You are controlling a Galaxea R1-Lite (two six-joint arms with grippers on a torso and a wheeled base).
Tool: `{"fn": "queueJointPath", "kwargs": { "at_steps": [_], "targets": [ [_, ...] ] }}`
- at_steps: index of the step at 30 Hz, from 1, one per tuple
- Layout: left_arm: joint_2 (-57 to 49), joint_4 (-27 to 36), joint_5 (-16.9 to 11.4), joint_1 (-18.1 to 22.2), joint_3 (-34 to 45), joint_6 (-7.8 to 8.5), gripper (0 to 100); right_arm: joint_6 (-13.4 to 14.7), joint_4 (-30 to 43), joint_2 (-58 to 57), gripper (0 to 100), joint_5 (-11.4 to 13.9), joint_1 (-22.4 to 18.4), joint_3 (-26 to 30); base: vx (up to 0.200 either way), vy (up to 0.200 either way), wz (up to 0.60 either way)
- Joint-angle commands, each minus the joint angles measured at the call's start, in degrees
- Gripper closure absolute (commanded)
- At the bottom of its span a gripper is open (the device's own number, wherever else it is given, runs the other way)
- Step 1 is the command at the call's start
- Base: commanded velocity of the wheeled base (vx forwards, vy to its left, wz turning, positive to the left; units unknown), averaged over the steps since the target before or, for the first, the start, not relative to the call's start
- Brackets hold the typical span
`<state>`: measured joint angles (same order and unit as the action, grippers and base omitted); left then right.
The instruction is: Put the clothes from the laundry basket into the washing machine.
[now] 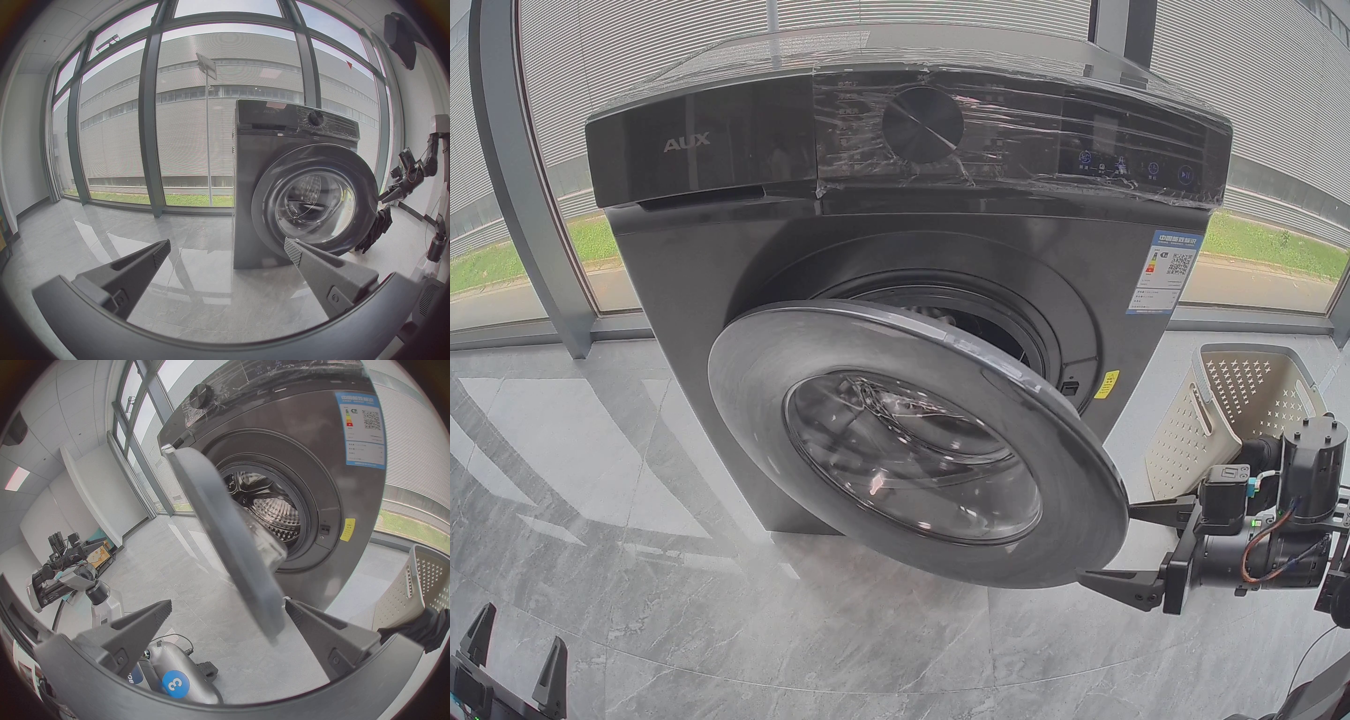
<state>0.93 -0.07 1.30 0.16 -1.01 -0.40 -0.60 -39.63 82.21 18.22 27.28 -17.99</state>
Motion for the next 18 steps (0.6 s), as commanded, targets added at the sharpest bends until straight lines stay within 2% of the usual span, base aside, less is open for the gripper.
{"fn": "queueJointPath", "kwargs": {
  "at_steps": [1, 3, 10, 13, 16, 18],
  "targets": [
    [-0.84, -0.01, 0.01, 0.02, 0.92, 0.05, 0, 0.77, -0.01, -3.02, 0, -0.03, 1.11, 1.82, 0.0, 0.0, 0.0],
    [-0.84, -0.01, 0.01, 0.02, 0.92, 0.05, 0, 1.74, -0.18, -2.85, 0, -0.3, 0.58, 1.29, 0.0, 0.0, 0.0],
    [-0.84, -0.01, 0.01, 0.02, 0.92, -0.04, 0, 1.74, -0.18, 0.23, 0, -0.38, 0.67, -1.17, 0.0, 0.0, 0.0],
    [-0.84, -0.01, 0.01, 0.02, 0.92, -0.04, 0, 1.65, -0.18, 1.19, 0, -0.56, 1.11, -1.34, -0.2, 0.0, 0.0],
    [-0.84, -0.01, 0.01, 0.02, 0.92, -0.04, 0, 1.74, -0.18, 2.34, 0, -0.73, 3.22, -1.34, -0.2, 0.0, 0.0],
    [-0.84, -0.01, 0.01, 0.02, 0.92, 0.05, 0, 1.83, -0.18, 2.34, 0, -0.73, 3.57, -1.25, 0.0, 0.0, 0.0]
  ]
}}
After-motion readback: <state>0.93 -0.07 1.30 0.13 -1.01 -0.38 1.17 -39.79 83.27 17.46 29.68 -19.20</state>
